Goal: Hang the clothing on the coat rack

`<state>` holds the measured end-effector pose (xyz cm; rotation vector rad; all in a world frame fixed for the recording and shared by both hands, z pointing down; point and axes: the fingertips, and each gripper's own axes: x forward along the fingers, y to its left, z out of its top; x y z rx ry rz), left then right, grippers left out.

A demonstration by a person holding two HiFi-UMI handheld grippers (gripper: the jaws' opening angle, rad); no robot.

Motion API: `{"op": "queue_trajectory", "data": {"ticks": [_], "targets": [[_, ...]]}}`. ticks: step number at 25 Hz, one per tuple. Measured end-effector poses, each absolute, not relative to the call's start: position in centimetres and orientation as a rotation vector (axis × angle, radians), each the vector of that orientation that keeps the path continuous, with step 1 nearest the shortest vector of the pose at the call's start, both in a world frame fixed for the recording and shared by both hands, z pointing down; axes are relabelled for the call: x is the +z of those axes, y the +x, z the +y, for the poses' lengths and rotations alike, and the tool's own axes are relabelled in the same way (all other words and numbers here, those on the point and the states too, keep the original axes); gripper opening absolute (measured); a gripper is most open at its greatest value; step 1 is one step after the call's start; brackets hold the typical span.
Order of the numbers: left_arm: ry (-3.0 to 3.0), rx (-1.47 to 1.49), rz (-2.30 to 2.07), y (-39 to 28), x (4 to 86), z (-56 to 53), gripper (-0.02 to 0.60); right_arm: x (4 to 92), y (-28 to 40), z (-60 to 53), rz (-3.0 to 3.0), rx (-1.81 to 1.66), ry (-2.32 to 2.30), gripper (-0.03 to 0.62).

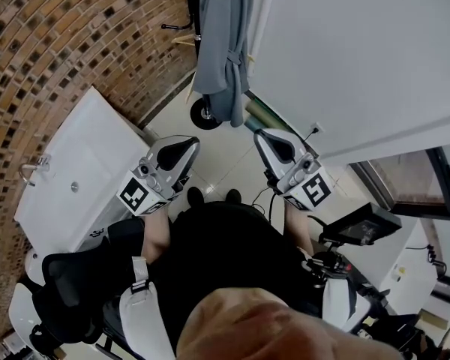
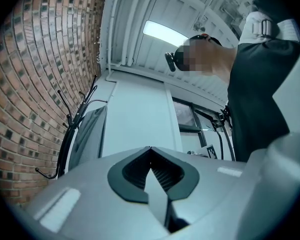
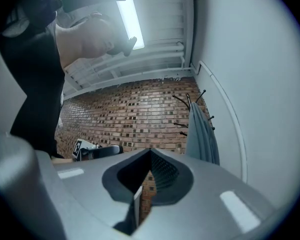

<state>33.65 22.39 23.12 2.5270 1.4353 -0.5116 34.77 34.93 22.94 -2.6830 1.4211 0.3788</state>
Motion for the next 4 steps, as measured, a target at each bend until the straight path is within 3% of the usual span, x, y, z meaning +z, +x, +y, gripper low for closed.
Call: {"op": "queue_trajectory", "data": {"ticks": [4], "targets": [[2.531, -0.496, 1.435, 33.64, 23.34, 22.37, 0.003, 23.83, 34.80, 34.72, 1.428, 0.331, -2.691, 0.002]]}}
